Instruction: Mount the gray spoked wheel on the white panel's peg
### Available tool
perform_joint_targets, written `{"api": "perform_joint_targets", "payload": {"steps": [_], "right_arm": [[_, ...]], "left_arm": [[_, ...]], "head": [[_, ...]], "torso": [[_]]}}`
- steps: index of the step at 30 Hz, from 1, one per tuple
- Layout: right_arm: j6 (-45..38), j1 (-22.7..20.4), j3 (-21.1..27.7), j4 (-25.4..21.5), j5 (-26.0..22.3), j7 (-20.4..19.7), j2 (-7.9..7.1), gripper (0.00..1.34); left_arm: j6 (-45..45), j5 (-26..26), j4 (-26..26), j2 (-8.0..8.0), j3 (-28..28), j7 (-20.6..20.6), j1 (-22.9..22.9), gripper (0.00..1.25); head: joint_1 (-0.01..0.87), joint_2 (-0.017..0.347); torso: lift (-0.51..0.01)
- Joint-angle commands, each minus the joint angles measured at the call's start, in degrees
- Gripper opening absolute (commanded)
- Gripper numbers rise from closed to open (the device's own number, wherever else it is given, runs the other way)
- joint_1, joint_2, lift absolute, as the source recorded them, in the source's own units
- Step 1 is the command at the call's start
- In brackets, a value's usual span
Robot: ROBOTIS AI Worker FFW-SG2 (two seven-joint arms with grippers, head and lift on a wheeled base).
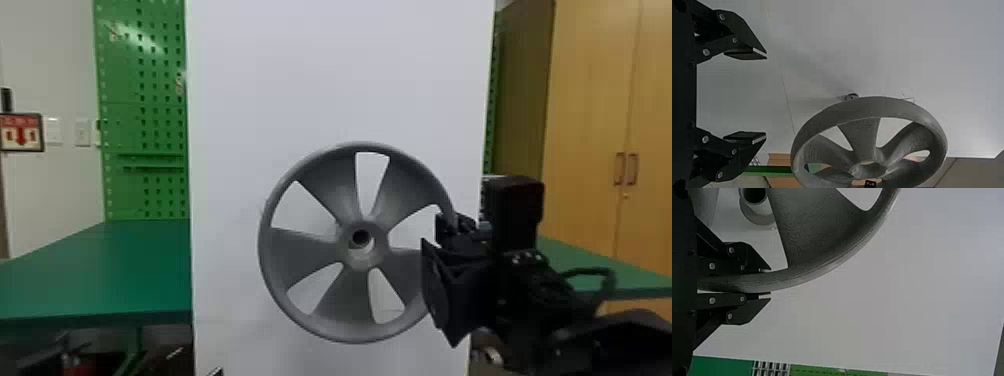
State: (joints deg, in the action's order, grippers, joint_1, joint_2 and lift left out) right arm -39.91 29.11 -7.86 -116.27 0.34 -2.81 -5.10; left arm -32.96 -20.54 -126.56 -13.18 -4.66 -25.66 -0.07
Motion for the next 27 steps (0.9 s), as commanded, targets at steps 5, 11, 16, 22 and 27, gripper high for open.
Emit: {"api": "perform_joint_targets", "payload": {"steps": [5,11,16,22,27], "right_arm": [[0.36,0.51,-0.05,0.96,-0.16,0.00,-0.09,0.22],[0.97,1.21,0.30,2.01,-0.43,0.00,-0.09,0.22],[2.11,1.83,0.65,3.42,-0.60,0.00,-0.18,0.22],[2.73,2.79,0.74,5.09,-1.04,0.00,-0.35,0.22],[3.34,3.41,0.83,6.14,-1.13,0.00,-0.35,0.21]], "left_arm": [[0.00,0.06,0.00,0.00,0.09,0.00,-0.02,0.73],[0.00,0.15,0.00,0.00,0.26,0.00,-0.20,0.73],[0.00,0.15,0.00,0.00,0.26,0.00,-0.20,0.73],[0.00,0.32,0.00,-0.09,0.44,0.00,-0.20,0.73],[0.00,0.32,0.00,-0.09,0.53,0.00,-0.20,0.73]], "head": [[0.123,-0.008],[0.123,-0.008],[0.123,-0.008],[0.123,-0.008],[0.123,-0.008]], "torso": [[-0.399],[-0.399],[-0.399],[-0.399],[-0.399]]}}
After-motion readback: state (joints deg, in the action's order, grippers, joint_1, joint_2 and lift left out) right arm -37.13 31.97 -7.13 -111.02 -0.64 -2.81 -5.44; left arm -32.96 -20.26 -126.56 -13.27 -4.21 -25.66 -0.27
